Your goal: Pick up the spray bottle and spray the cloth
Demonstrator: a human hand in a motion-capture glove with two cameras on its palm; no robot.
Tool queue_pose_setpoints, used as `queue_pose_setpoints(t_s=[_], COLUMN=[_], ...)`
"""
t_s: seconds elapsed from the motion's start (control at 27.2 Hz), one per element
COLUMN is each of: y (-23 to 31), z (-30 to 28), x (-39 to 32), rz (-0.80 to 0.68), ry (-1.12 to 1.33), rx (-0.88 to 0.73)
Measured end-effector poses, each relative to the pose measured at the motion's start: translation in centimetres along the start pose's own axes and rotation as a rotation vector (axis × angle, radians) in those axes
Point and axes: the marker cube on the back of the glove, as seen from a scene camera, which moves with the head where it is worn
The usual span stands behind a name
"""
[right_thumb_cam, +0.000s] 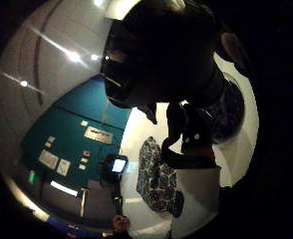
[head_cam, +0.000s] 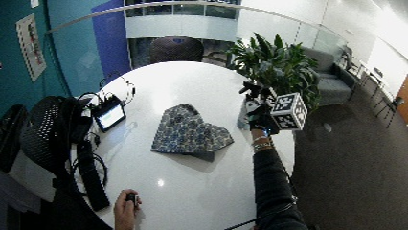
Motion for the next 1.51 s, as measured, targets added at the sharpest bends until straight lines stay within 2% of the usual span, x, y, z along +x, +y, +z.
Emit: queue_pose_setpoints(t_s=[0.29, 0.59, 0.81, 1.21, 1.51], y=[-0.8, -1.4, -1.3, -0.3, 0.8], z=[1.5, 2.4, 1.5, 1.3, 3.3], x=[0.6, 0.8, -2.0, -7.6, -9.7], rz=[-0.014, -0.171, -0.411, -0.875, -1.108], ry=[-0.100, -0.198, -0.025, 0.509, 0.753], rx=[0.043, 0.123, 0.123, -0.044, -0.124])
